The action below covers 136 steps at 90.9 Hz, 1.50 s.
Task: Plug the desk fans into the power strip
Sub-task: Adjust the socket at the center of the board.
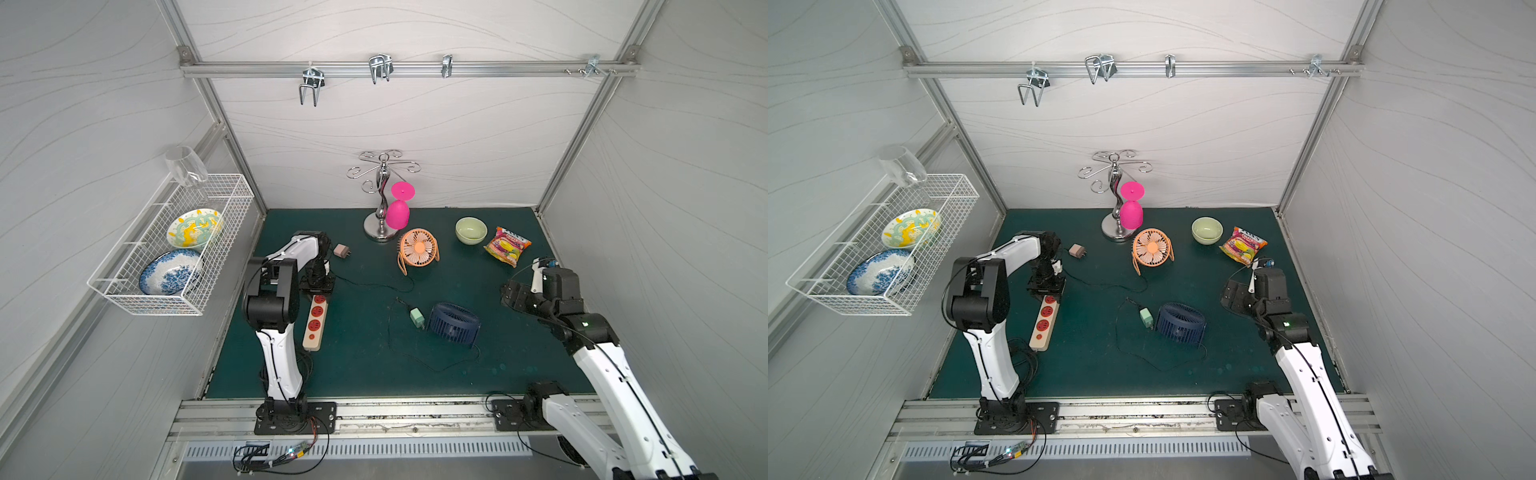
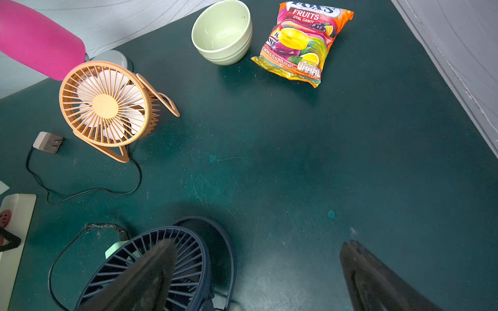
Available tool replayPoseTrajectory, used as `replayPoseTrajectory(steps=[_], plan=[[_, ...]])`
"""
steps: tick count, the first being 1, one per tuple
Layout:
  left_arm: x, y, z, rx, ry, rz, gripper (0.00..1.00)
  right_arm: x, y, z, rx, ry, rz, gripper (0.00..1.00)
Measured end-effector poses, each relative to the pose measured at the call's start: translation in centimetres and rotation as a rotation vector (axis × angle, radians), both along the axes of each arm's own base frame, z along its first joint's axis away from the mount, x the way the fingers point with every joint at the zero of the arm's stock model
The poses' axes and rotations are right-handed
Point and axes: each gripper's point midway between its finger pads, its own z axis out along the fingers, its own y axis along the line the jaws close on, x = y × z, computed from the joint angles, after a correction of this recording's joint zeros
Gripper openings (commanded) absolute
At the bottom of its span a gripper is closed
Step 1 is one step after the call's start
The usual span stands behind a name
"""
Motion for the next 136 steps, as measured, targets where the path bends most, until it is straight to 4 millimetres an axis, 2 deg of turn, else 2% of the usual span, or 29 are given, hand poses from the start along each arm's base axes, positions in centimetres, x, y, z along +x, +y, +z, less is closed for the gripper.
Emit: replayPoseTrajectory(steps=[25, 63, 69, 76, 80, 98, 111, 121, 136], plan=[[1.6, -2.2, 0.1, 0.038, 0.054, -0.060, 0.00, 0.0, 0.0, -0.1, 0.000, 0.005, 0.000, 0.99], [0.6, -4.5, 0.0, -0.037, 0.010, 0.052, 0.00, 0.2, 0.2, -0.6, 0.003, 0.025, 0.007, 0.99], [0.6, -4.6, 0.0, -0.039, 0.011, 0.059, 0.09, 0.2, 0.2, -0.7, 0.004, 0.027, 0.008, 0.99], [0.6, -4.6, 0.1, -0.038, 0.010, 0.064, 0.30, 0.2, 0.5, -0.7, 0.014, 0.028, 0.019, 0.99], [0.6, -4.7, 0.1, -0.039, 0.009, 0.067, 0.39, 0.2, 0.6, -0.6, 0.019, 0.025, 0.024, 0.99], [0.6, -5.5, 1.2, -0.069, -0.044, 0.060, 0.62, 0.3, 2.3, 0.3, 0.066, -0.026, 0.100, 0.99], [1.6, -5.8, 4.7, -0.101, -0.167, 0.056, 0.70, 0.2, 4.7, 0.8, 0.083, -0.059, 0.204, 0.99], [2.5, -5.4, 7.3, -0.107, -0.252, 0.057, 0.73, 0.0, 5.6, 1.0, 0.081, -0.070, 0.247, 0.99], [4.7, -4.1, 8.8, -0.112, -0.316, 0.094, 0.72, -0.1, 5.9, 1.0, 0.074, -0.071, 0.268, 0.99]])
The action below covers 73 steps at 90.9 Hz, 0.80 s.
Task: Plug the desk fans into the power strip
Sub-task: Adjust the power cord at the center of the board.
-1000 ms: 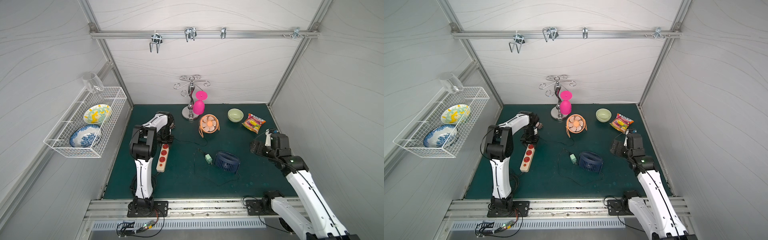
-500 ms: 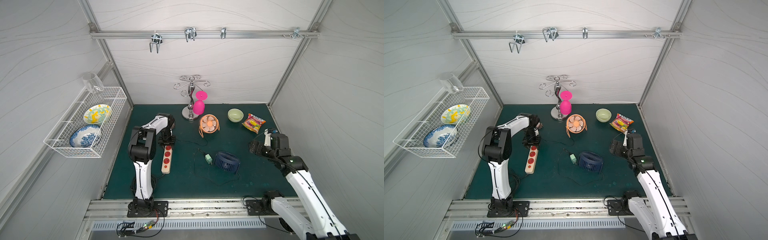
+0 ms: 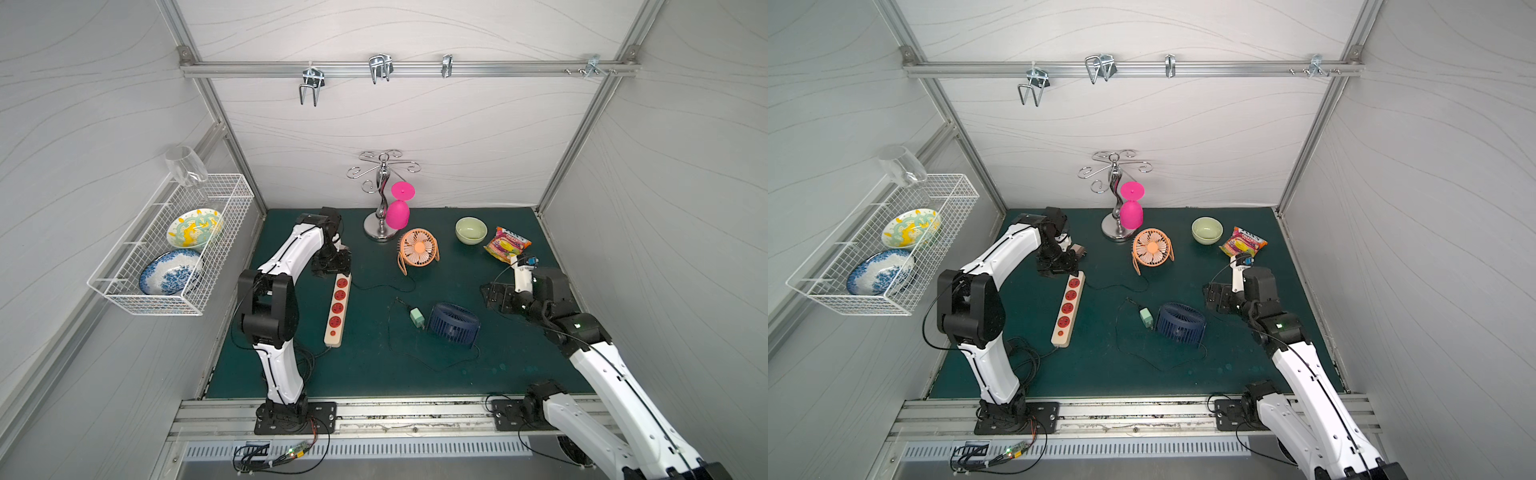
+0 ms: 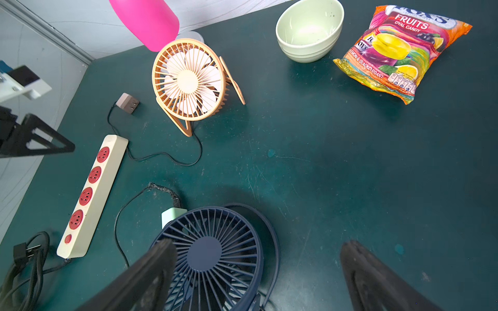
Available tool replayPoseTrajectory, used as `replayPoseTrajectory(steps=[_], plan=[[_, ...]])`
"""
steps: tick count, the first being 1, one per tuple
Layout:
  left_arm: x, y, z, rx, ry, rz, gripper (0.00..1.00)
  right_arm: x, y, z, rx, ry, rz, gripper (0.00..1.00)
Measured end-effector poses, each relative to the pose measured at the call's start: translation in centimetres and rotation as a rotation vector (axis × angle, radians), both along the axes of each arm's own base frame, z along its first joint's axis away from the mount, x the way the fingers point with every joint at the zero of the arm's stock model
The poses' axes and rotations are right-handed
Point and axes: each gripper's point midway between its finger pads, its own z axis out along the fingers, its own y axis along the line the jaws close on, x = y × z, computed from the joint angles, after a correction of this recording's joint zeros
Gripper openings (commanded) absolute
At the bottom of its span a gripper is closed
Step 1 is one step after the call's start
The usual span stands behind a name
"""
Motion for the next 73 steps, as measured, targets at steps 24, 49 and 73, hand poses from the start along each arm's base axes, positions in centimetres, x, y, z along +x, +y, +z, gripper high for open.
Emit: replayPoseTrajectory(steps=[24, 49, 73], plan=[[4.7, 3.9, -0.4, 0.000, -0.035, 0.105, 0.68, -0.4, 0.1, 0.1, -0.007, -0.001, 0.009, 0.99], [9.4, 6.9, -2.7, 0.000, -0.056, 0.172, 0.64, -1.0, -0.4, -0.1, -0.021, 0.010, -0.007, 0.99], [10.1, 7.5, -6.5, -0.037, 0.012, 0.223, 0.59, -1.1, -0.8, -0.1, -0.033, 0.009, -0.024, 0.99]])
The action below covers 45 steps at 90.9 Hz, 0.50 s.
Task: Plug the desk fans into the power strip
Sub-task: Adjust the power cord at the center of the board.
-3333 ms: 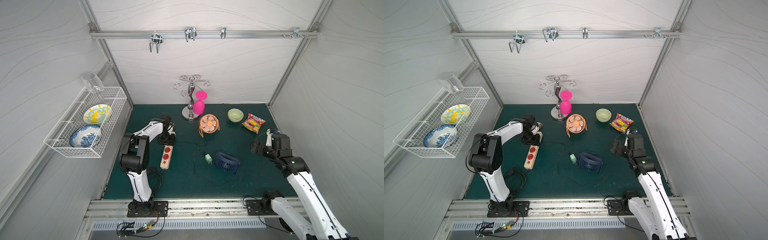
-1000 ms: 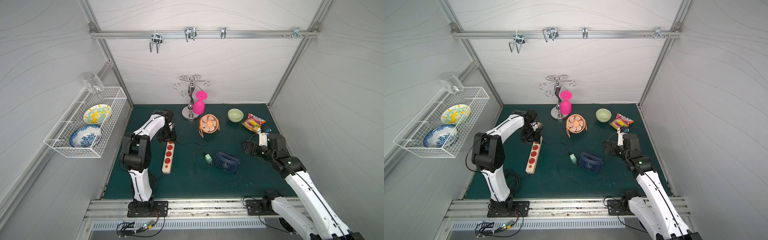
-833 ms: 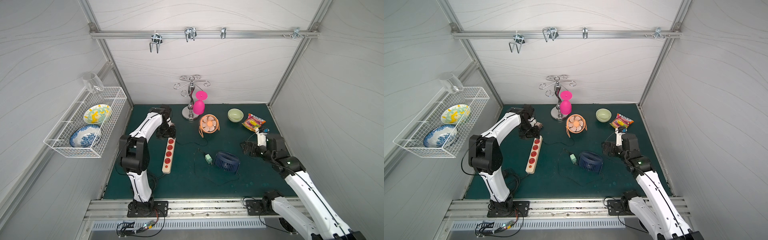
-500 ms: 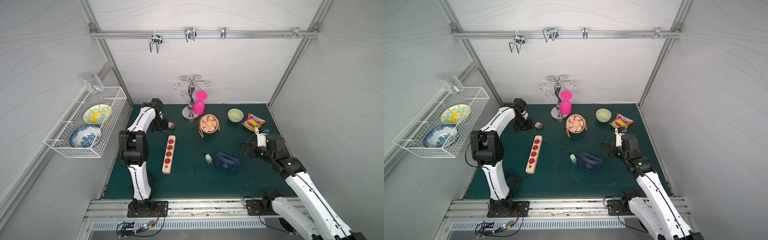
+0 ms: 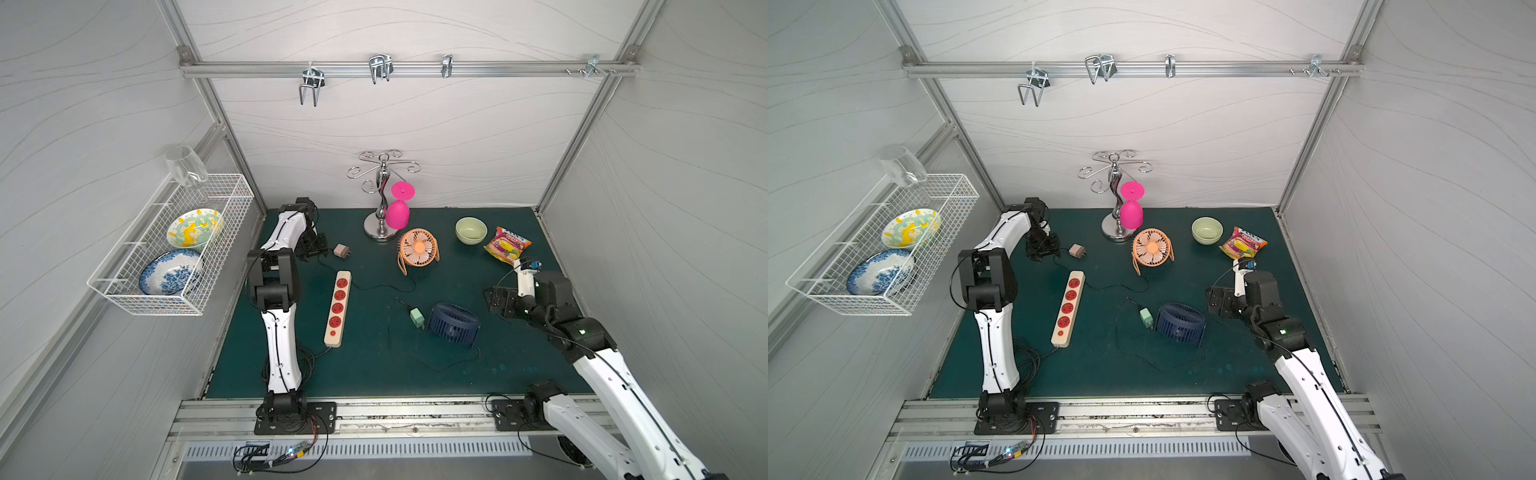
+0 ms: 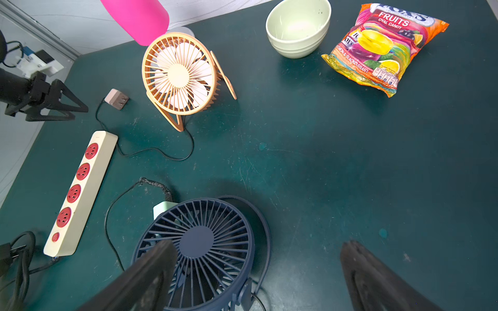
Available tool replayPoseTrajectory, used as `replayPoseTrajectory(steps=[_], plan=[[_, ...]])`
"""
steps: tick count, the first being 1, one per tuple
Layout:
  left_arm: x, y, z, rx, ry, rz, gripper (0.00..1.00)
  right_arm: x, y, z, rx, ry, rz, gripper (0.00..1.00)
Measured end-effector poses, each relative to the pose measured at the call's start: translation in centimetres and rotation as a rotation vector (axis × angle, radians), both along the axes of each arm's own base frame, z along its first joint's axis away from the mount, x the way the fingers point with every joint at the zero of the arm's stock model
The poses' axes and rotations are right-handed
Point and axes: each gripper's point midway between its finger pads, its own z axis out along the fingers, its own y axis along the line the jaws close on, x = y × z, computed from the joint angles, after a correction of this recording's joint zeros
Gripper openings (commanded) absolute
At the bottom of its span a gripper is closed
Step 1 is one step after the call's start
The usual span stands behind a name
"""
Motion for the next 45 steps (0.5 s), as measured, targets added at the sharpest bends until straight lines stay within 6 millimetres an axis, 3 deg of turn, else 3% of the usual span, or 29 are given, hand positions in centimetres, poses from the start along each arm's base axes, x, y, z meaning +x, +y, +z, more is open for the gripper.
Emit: replayPoseTrajectory(steps=[21, 45], plan=[[-0.5, -1.7, -1.4, -0.133, 0.043, 0.056, 0.50, 0.0, -0.3, -0.2, -0.011, 0.005, -0.012, 0.99], [-1.3, -3.4, -2.3, -0.244, 0.088, 0.104, 0.32, -0.2, -0.6, -0.5, -0.020, 0.021, -0.025, 0.99]])
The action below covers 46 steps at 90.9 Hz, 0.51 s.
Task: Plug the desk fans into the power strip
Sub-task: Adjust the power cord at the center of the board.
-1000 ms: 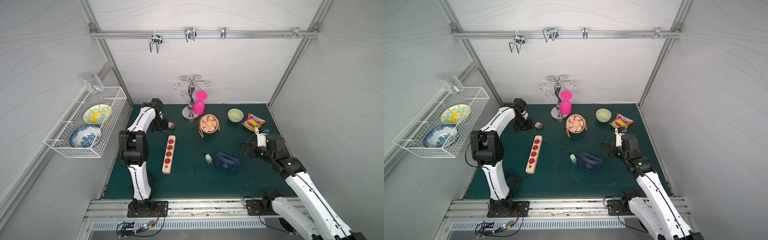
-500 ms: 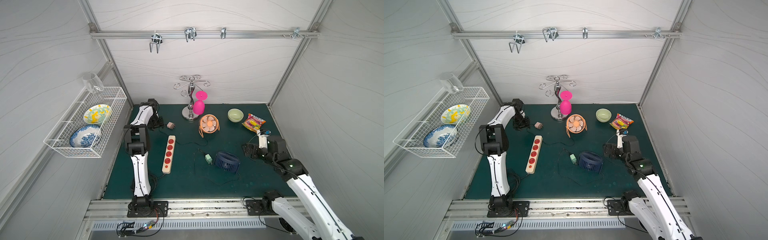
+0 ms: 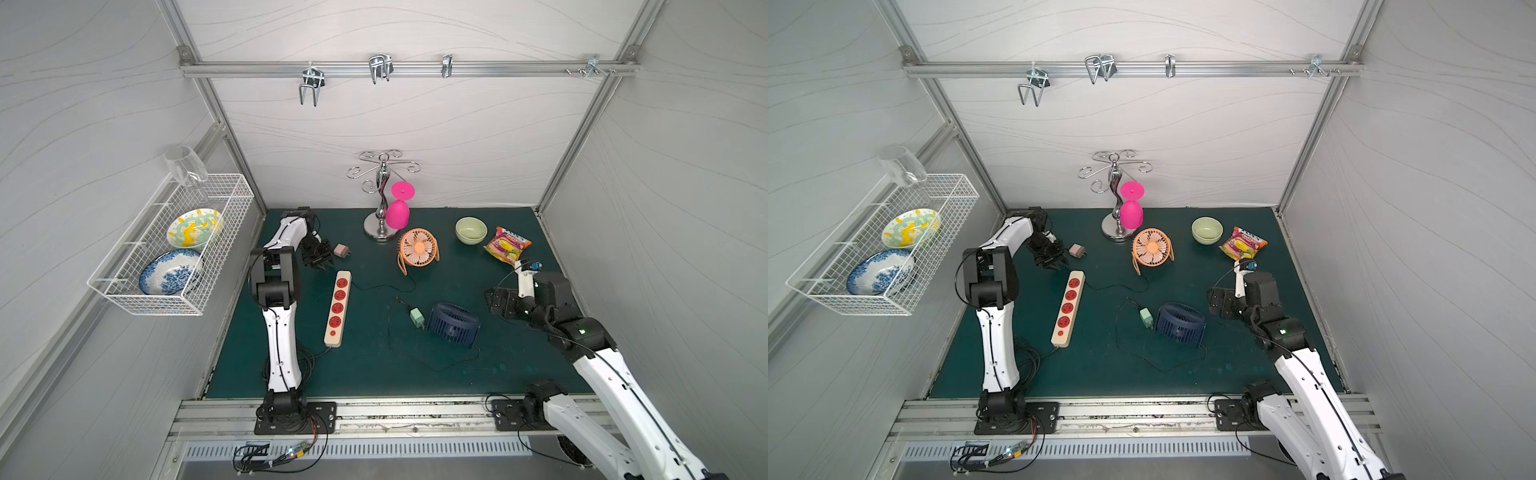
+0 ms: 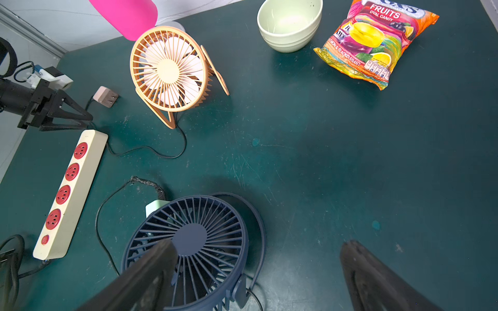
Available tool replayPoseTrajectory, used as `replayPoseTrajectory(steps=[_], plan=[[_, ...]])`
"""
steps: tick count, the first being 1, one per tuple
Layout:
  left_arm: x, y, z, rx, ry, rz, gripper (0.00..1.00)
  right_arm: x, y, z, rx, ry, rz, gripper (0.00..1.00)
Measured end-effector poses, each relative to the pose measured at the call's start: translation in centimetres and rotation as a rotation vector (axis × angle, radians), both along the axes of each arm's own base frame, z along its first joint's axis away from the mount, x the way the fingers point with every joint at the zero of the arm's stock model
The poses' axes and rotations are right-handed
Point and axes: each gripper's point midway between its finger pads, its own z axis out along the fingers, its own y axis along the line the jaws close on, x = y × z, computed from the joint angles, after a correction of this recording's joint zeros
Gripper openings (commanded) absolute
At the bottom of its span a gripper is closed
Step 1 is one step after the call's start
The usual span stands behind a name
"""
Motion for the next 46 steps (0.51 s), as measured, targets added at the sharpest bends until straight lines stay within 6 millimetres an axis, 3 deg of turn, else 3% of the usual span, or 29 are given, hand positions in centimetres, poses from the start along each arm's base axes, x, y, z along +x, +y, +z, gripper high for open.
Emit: replayPoseTrajectory(steps=[21, 46], plan=[[-0.2, -1.1, -0.3, -0.072, 0.018, 0.032, 0.00, -0.1, -0.2, -0.1, -0.008, 0.004, -0.007, 0.99], [0.3, -3.1, 0.2, -0.140, 0.002, 0.034, 0.00, 0.0, -0.3, -0.2, -0.014, 0.004, -0.014, 0.99]])
